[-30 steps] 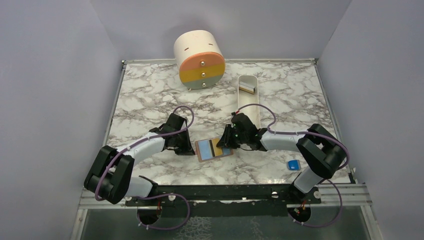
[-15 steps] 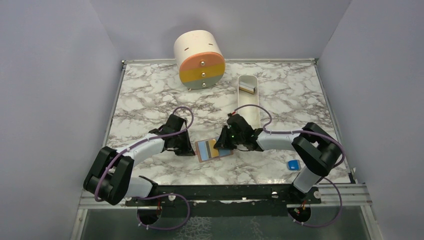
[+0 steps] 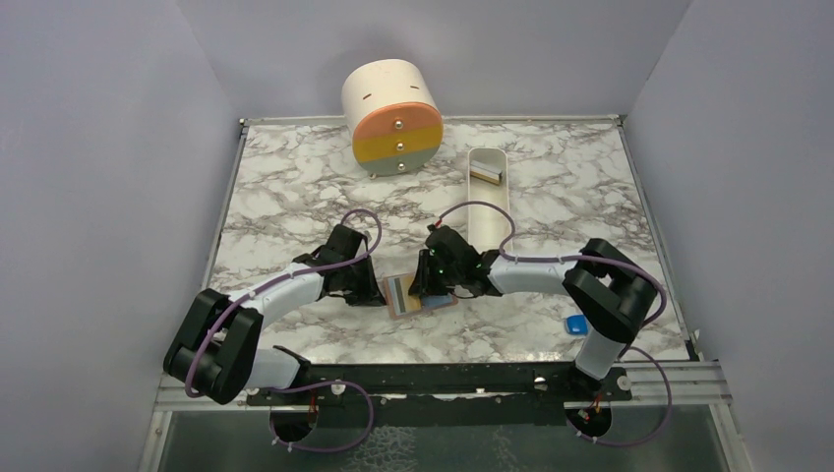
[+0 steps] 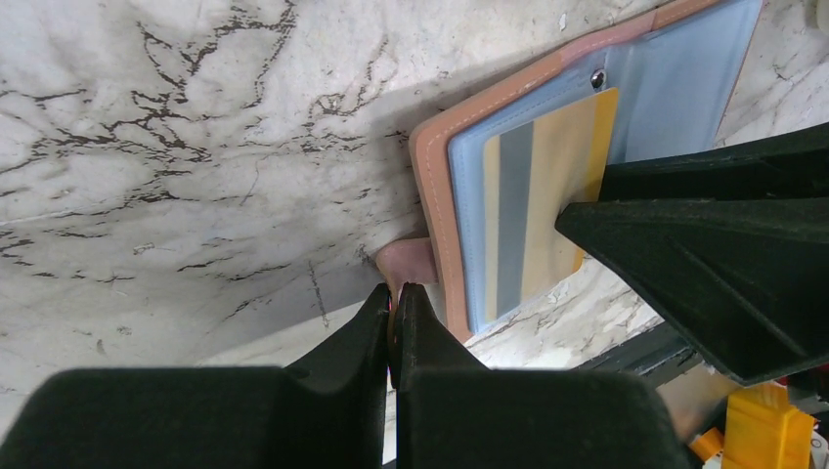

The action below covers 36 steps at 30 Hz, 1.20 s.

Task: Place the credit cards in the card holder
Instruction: Insert the credit card into the card holder, then pick up the credit card from the storage box.

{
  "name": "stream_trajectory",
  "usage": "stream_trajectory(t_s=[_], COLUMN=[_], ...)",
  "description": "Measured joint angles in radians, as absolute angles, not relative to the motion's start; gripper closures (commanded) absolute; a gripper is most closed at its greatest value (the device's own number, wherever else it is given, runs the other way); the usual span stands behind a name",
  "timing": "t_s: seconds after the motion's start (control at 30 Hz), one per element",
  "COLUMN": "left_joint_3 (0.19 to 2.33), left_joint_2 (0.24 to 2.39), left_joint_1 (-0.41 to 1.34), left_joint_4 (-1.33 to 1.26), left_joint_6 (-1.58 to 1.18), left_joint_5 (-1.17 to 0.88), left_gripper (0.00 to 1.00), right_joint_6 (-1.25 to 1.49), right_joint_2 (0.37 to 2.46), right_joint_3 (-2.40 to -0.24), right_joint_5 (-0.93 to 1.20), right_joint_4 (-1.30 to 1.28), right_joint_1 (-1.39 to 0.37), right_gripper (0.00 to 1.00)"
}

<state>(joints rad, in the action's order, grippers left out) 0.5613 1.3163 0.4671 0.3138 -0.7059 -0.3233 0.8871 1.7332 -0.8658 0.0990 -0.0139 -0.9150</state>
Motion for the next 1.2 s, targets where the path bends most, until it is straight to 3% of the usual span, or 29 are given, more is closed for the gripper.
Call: stream_trajectory(t_s=[0.53,0.7,0.83,1.0,1.2], left_joint_3=[0.577,0.596,0.614,0.643,0.679], left_joint_2=[1.32,1.32,1.309,1.28,1.238], left_joint_1=[0.467,0.467,0.467,0.464,0.459], left_joint_4=[0.313,0.32,0.332,0.353,0.379], left_joint_6=[-0.701,-0.696,-0.688,-0.674,-0.657], left_joint_5=[-0.308,-0.281,-0.254,-0.229,-0.212], left_gripper=[1.0,0.99,0.97,0.81,0.47], right_joint_6=[0.673,0.54,0.417,0.23,0.046], right_joint_2=[1.714,1.674,1.618,1.585,1.594], right_joint_3=[-0.952,-1.038,-1.102,-1.226,-1.36], right_joint_5=[0.071,0.062,0.019,-0.083,-0.143], right_joint_4=[-0.163,-0.228,-0.276,-0.371,-0.416], right_joint_1=[-0.936,-0.936,-0.933,-0.892,-0.699], right_gripper=[0.67,0.55,0.55,0.54,0.57])
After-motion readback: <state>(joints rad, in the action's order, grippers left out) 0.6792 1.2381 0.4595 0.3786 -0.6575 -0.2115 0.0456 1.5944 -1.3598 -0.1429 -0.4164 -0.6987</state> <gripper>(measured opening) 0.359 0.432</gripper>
